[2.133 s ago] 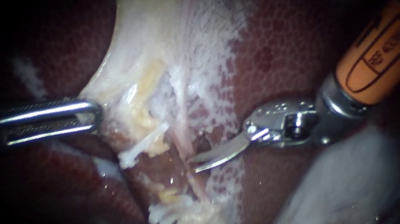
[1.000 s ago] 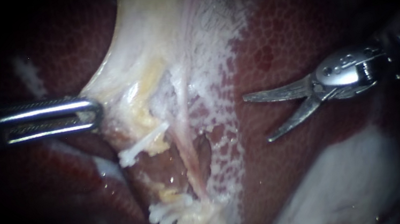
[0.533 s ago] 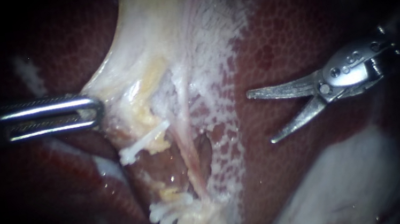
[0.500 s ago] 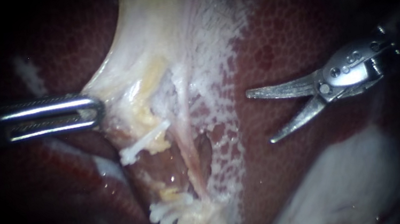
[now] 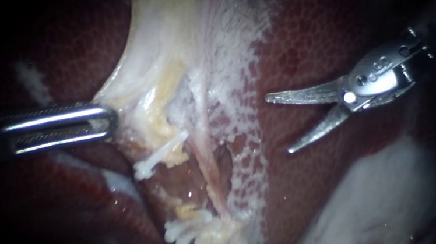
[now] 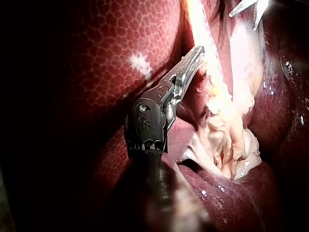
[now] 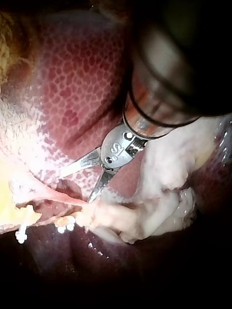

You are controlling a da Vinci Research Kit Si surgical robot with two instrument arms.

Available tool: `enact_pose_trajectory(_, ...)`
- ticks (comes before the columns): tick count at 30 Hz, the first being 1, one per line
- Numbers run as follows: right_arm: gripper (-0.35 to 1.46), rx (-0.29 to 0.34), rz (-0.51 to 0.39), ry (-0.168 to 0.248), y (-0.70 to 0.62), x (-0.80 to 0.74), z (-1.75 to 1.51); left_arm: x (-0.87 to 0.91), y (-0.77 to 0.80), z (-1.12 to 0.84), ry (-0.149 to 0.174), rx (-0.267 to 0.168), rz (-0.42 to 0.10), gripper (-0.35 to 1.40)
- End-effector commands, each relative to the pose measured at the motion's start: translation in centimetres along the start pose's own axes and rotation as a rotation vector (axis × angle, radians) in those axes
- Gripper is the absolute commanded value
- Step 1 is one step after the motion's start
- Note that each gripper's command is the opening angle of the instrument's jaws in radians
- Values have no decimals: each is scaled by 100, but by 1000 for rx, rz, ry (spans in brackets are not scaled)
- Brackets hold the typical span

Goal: Go back from the cut left tube

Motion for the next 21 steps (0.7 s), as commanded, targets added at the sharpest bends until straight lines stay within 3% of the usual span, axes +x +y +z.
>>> enact_pose_trajectory(1,143,0,0,0,0,0,-1,2,2,1,0,-1,1,-35)
enact_pose_trajectory(12,143,-3,1,-2,0,-3,-8,35,30,35,29,-17,17,-35)
enact_pose_trajectory(21,143,-8,4,-5,1,-5,-11,53,29,64,49,1,10,-35)
